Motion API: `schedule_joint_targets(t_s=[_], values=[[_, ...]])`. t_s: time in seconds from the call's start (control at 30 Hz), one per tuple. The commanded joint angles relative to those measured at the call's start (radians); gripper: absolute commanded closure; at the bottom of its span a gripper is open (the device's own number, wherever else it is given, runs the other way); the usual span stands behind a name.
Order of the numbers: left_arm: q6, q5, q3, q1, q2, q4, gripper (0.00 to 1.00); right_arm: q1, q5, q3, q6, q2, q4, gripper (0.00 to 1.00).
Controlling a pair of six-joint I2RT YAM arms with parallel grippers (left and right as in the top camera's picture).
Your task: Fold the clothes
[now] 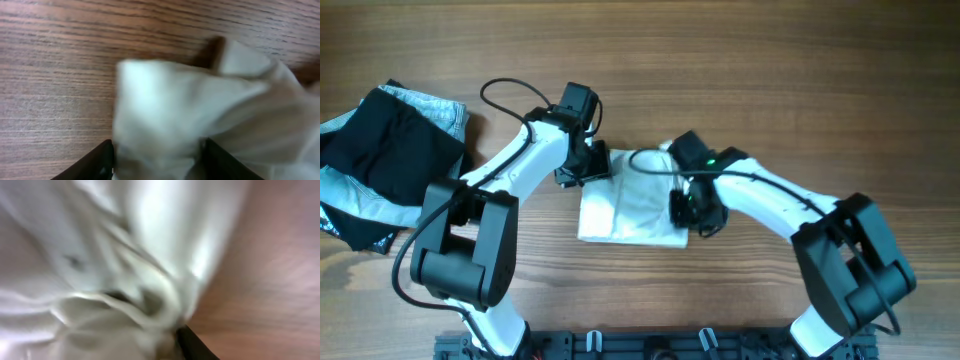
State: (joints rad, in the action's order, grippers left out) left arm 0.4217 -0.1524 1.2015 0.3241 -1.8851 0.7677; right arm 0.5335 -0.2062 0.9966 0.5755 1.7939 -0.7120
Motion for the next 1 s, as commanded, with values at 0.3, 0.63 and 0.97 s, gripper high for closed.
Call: schedule_joint_targets(t_s=[0.3, 0.63, 0.97], values=[[0.193, -0.041, -0.010, -0.025, 0.011, -0.035, 0.50, -0.186, 0.270, 0.085, -0.292, -0.070, -0.003, 0.69], [0.127, -0.036, -0.010, -0.034, 0.108, -0.174, 0.43, -0.188, 0.065, 0.083, -0.283, -0.264, 0.105, 0.59], [0.102, -0.037, -0.011, -0.020, -0.010, -0.161, 0.42, -0.188, 0.077, 0.029, -0.138, -0.038, 0.010, 0.84]])
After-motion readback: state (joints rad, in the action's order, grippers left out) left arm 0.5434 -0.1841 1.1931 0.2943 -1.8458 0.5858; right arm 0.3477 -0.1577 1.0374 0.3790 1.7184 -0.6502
